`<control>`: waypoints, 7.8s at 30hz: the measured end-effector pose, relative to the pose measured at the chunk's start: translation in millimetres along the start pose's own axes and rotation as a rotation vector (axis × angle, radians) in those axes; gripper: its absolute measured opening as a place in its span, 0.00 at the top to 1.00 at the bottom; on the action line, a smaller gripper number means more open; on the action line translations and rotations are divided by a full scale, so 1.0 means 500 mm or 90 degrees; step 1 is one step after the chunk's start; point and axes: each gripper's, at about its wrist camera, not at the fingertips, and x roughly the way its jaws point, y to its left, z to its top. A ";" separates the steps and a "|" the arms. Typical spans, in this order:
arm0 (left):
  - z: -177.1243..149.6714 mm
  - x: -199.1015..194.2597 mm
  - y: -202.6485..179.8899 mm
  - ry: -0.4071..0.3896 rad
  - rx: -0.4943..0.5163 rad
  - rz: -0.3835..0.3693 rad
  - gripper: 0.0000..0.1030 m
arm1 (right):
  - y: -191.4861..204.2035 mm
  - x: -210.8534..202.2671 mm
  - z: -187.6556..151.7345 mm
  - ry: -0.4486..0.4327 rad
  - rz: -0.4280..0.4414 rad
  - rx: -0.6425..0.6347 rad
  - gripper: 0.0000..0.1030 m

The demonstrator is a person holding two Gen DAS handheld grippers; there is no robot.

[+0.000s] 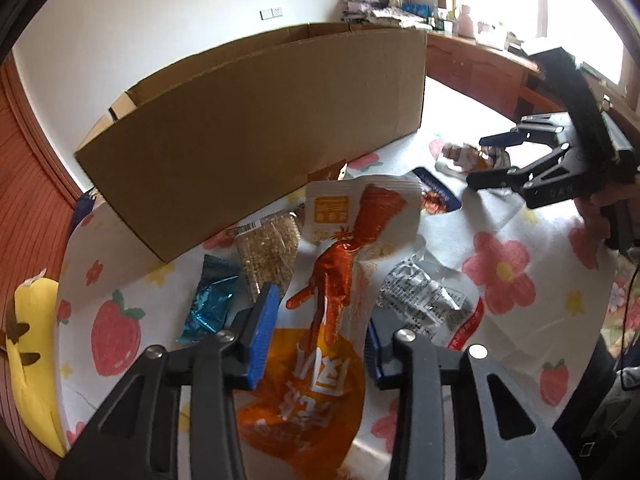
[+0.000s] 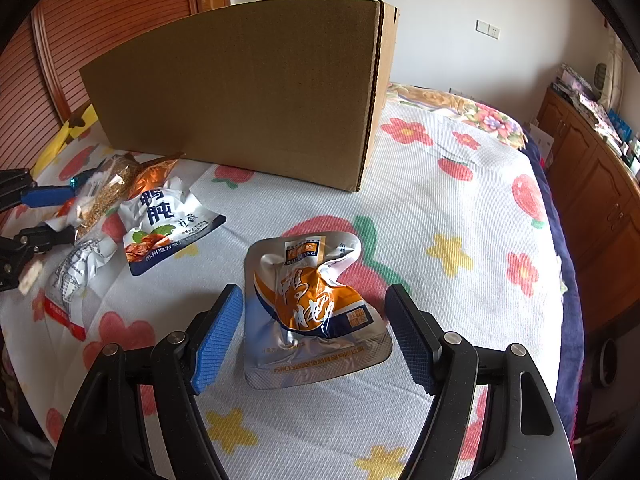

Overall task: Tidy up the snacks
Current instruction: 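Grasp the orange chip bag with the left tool while the right tool grasps the silver pouch, then carry both packets over the box and release them inside, then move both tools back toward the remaining snacks on the table, then reach the left tool to the white cookie packet while the right tool reaches the silver pouch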

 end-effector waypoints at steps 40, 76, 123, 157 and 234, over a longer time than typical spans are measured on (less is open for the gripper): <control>0.001 -0.147 0.020 -0.132 -0.079 0.006 0.84 | -0.011 -0.033 -0.008 0.005 0.017 0.013 0.68; 0.047 -0.213 0.019 -0.202 -0.088 0.012 0.84 | 0.062 -0.218 0.026 -0.101 0.025 -0.042 1.00; 0.301 -0.024 0.237 -0.268 -0.150 0.040 0.83 | 0.056 -0.037 0.342 -0.186 0.036 -0.094 1.00; 0.239 -0.071 0.192 -0.239 -0.136 0.060 0.75 | 0.061 -0.068 0.301 -0.171 0.056 -0.056 0.99; -0.159 -0.085 -0.008 -0.055 -0.218 0.025 0.56 | 0.293 -0.056 -0.013 -0.036 0.125 -0.021 0.72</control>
